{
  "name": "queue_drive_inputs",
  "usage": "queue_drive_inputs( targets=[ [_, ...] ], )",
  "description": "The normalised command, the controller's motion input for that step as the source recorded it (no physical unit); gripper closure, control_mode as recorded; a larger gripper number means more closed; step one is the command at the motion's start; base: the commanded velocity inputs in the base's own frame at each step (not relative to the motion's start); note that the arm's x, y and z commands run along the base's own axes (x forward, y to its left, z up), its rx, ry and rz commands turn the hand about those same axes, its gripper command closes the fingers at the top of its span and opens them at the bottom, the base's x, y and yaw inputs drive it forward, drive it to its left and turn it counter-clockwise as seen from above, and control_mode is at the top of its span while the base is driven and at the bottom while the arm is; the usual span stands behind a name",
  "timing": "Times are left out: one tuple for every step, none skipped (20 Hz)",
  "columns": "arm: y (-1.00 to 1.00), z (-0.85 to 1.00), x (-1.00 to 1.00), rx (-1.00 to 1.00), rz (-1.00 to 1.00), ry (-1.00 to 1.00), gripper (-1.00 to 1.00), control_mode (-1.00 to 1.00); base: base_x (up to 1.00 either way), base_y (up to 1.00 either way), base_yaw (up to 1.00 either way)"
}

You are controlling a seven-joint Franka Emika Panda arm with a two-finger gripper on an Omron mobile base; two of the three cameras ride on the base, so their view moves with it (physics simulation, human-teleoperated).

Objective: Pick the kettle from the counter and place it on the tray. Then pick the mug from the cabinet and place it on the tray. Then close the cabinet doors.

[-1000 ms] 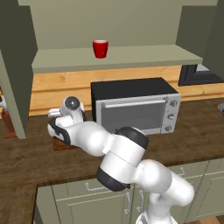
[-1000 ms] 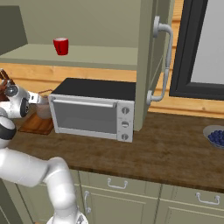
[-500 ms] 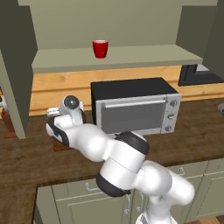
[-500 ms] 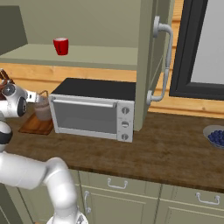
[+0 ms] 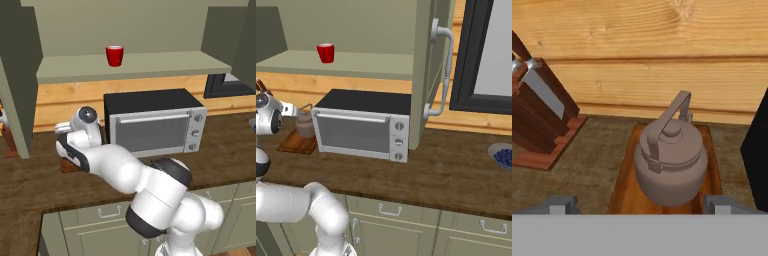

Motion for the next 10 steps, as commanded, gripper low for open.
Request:
queue_drive_inputs(
  targets=[
    [-0.29, 0.36, -0.50, 0.00, 0.14, 0.00, -1.00, -1.00, 0.00, 0.00, 0.00],
    [-0.31, 0.37, -0.52, 0.00, 0.15, 0.00, -1.00, -1.00, 0.00, 0.00, 0.00],
    [-0.36, 0.40, -0.54, 0.00, 0.14, 0.00, -1.00, -1.00, 0.00, 0.00, 0.00],
    [-0.36, 0.40, -0.55, 0.00, 0.12, 0.00, -1.00, -1.00, 0.00, 0.00, 0.00],
    [-0.37, 0.43, -0.52, 0.00, 0.11, 0.00, -1.00, -1.00, 0.00, 0.00, 0.00],
    [-0.36, 0.45, -0.49, 0.00, 0.07, 0.00, -1.00, -1.00, 0.00, 0.00, 0.00],
    [-0.35, 0.46, -0.46, 0.00, 0.04, 0.00, -1.00, -1.00, 0.00, 0.00, 0.00],
    [-0.35, 0.46, -0.47, 0.00, 0.01, 0.00, -1.00, -1.00, 0.00, 0.00, 0.00],
    [-0.35, 0.49, -0.46, 0.00, 0.00, 0.00, -1.00, -1.00, 0.00, 0.00, 0.00],
    [-0.35, 0.51, -0.44, -0.02, 0.00, -0.01, -1.00, -1.00, 0.00, 0.00, 0.00]
  ],
)
